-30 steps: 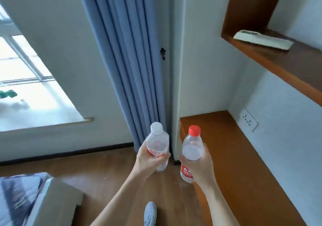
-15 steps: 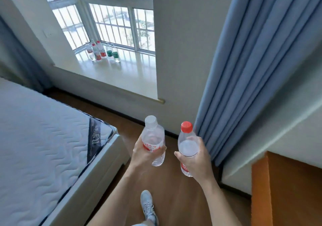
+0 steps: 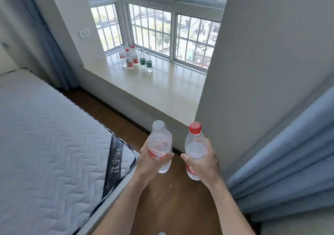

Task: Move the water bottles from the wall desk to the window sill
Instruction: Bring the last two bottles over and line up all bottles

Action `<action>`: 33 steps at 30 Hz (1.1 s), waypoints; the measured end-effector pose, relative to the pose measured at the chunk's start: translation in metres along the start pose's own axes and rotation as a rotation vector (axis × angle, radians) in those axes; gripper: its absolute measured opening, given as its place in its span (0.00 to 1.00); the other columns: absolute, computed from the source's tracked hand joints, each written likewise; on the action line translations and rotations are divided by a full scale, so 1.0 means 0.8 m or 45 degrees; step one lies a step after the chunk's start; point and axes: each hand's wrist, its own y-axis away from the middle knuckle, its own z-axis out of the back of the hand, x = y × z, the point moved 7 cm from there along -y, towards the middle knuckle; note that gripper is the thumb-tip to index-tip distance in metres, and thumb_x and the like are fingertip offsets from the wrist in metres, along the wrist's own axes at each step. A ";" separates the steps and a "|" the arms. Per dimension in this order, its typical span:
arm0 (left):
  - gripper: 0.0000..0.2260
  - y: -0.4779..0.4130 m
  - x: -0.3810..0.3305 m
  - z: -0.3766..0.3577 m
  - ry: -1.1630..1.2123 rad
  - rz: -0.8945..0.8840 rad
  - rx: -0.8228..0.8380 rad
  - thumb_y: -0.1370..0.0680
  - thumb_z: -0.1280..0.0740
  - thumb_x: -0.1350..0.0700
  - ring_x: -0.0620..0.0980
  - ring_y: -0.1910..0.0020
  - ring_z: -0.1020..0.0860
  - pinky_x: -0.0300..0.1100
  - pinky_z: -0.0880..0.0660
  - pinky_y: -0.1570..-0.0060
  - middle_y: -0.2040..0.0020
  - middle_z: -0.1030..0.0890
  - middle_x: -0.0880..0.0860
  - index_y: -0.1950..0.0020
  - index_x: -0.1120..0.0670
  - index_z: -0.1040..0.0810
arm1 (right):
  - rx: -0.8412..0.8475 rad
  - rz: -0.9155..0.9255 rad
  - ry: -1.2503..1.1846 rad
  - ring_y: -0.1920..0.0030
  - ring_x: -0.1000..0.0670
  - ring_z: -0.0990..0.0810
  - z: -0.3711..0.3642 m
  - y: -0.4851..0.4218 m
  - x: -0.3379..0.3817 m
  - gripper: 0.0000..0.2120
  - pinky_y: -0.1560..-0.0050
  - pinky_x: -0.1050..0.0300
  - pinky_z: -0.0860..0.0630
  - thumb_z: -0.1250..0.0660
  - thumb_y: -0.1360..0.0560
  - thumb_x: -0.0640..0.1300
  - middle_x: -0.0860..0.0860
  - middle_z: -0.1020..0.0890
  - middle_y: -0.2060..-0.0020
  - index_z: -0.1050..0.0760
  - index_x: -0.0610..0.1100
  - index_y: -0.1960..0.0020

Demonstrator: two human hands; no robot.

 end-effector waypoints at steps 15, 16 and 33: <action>0.26 -0.221 0.003 0.081 -0.150 0.024 -0.279 0.32 0.20 0.57 0.42 0.49 0.20 0.23 0.27 0.60 0.50 0.22 0.42 0.43 0.41 0.31 | 0.349 0.099 -0.104 0.50 0.60 0.21 -0.175 -0.219 0.043 0.29 0.52 0.58 0.23 0.18 0.38 0.53 0.62 0.22 0.51 0.30 0.57 0.43; 0.27 -0.241 0.003 0.084 -0.178 0.019 -0.308 0.32 0.20 0.57 0.42 0.50 0.21 0.22 0.27 0.60 0.50 0.22 0.42 0.42 0.42 0.31 | 0.367 0.105 -0.111 0.51 0.60 0.21 -0.185 -0.241 0.048 0.29 0.53 0.60 0.24 0.19 0.38 0.53 0.62 0.21 0.52 0.30 0.58 0.44; 0.26 -0.556 -0.016 0.164 -0.180 0.154 -0.783 0.34 0.20 0.60 0.41 0.50 0.20 0.24 0.28 0.55 0.51 0.20 0.41 0.42 0.45 0.27 | 0.798 0.141 -0.147 0.57 0.59 0.20 -0.385 -0.592 0.129 0.24 0.59 0.66 0.27 0.19 0.37 0.47 0.64 0.20 0.58 0.28 0.58 0.48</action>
